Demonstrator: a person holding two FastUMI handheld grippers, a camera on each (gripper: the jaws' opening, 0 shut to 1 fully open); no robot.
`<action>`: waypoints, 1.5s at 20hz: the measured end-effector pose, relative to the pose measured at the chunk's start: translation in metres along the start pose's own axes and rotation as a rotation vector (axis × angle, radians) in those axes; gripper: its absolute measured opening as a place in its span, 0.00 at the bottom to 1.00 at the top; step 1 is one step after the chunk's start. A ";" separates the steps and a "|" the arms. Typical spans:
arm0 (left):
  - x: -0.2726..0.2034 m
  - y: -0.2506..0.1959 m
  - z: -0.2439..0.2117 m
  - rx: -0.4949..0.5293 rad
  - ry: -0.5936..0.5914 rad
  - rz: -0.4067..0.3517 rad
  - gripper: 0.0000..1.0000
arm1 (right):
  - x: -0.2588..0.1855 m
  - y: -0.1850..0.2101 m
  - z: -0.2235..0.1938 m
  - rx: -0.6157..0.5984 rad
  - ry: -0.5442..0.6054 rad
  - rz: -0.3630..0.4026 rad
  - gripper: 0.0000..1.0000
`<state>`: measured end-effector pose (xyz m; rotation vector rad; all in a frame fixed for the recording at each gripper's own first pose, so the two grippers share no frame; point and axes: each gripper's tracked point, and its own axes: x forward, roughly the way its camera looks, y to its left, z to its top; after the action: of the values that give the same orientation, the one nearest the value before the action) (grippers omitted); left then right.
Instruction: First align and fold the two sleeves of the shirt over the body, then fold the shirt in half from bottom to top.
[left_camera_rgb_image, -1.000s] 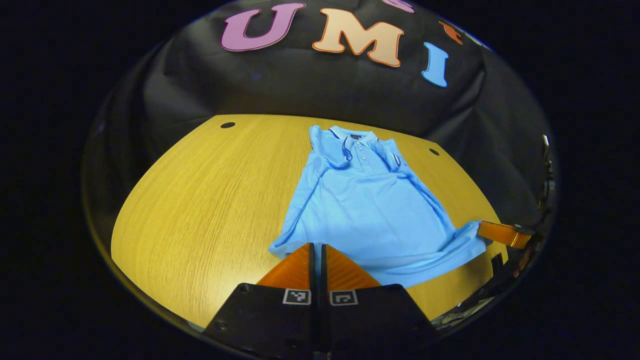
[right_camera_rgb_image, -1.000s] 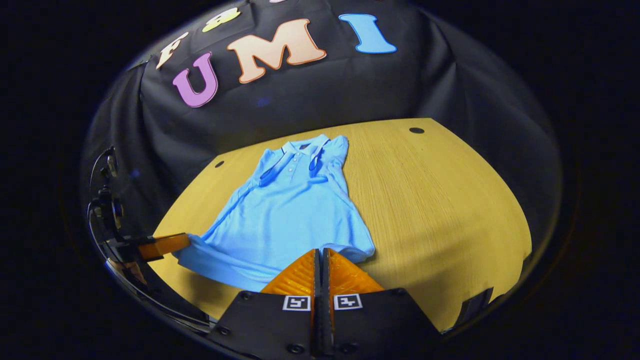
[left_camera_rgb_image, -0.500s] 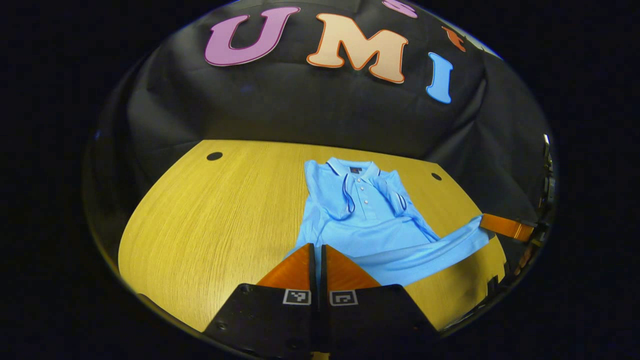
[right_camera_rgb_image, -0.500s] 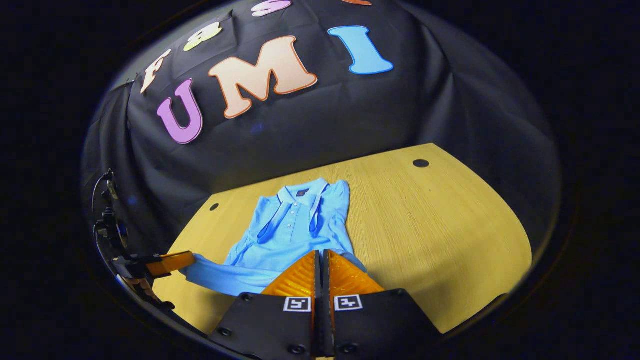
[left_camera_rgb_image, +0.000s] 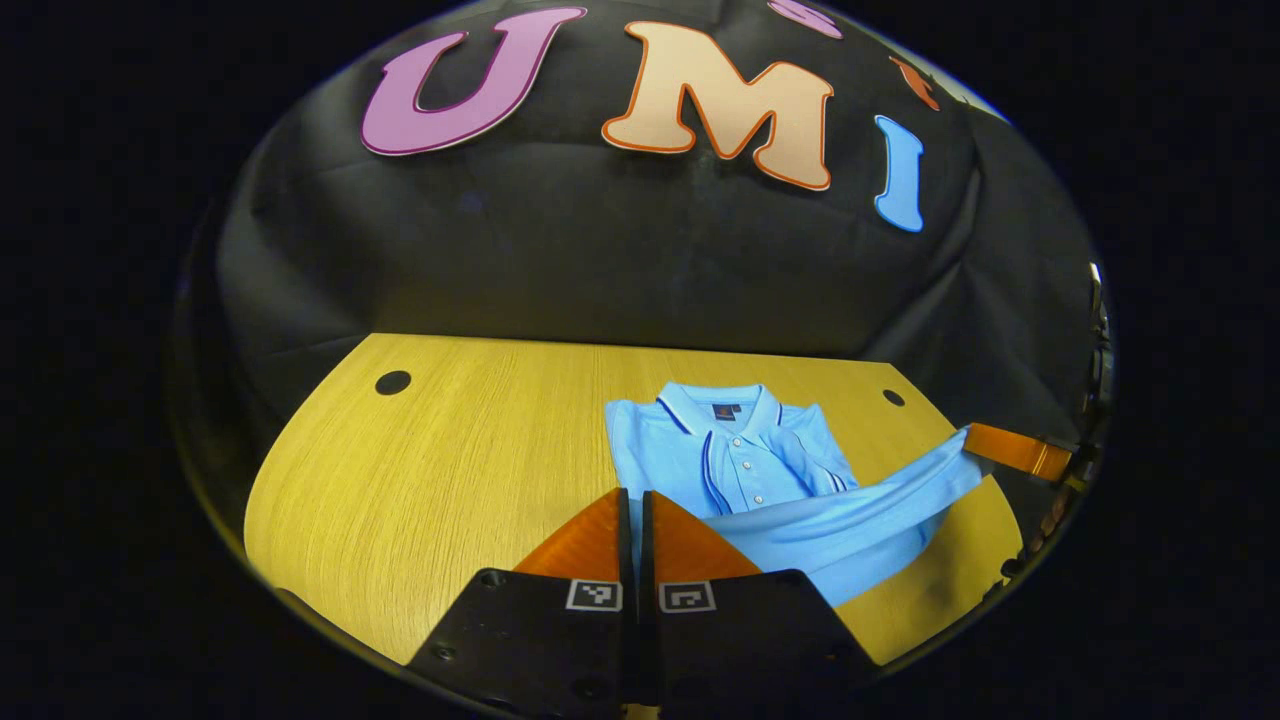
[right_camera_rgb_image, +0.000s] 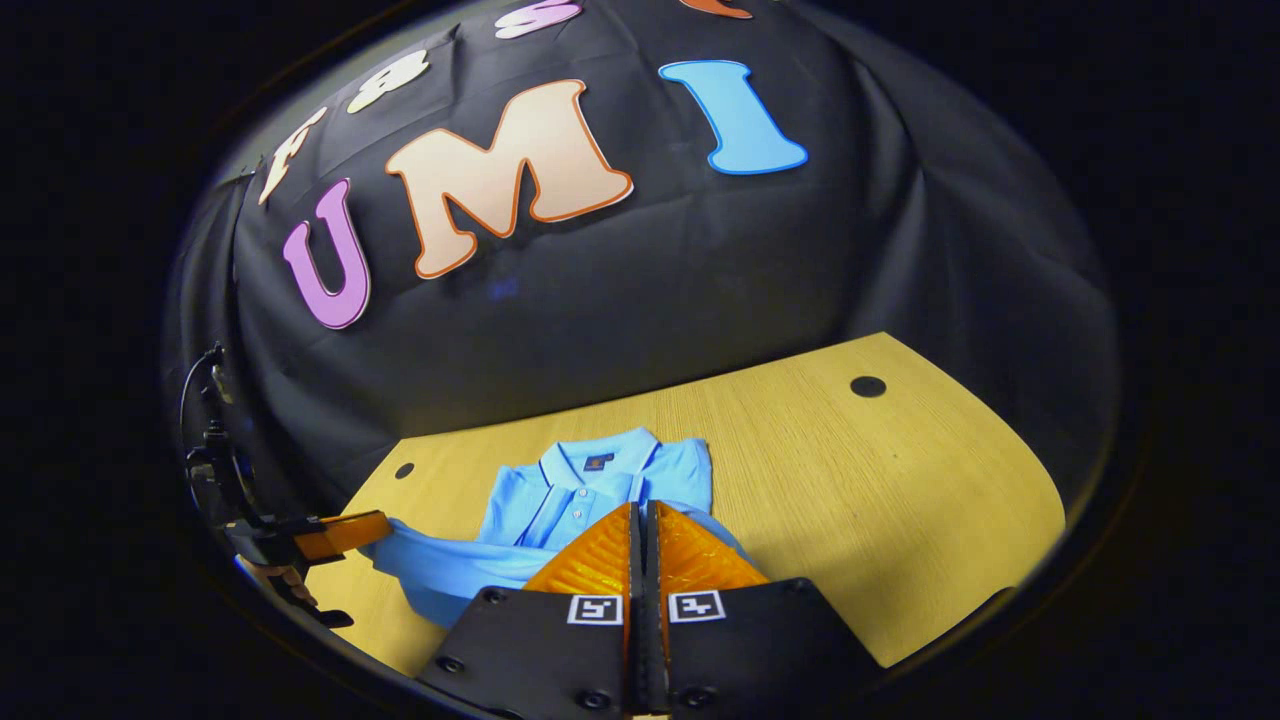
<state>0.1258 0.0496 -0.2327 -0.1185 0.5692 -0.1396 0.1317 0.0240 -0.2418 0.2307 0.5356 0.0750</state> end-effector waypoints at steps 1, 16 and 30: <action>0.009 0.002 0.006 0.000 -0.008 -0.001 0.00 | 0.011 0.002 0.002 -0.001 -0.002 0.000 0.02; 0.149 0.023 0.010 0.029 0.029 -0.003 0.00 | 0.152 -0.028 -0.011 -0.043 0.045 -0.135 0.00; -0.037 -0.025 0.099 0.030 -0.326 0.063 0.96 | -0.036 0.029 0.085 -0.273 -0.305 -0.032 0.98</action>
<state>0.1462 0.0383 -0.1260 -0.0910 0.2456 -0.0651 0.1444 0.0311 -0.1465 -0.0338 0.2214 0.0792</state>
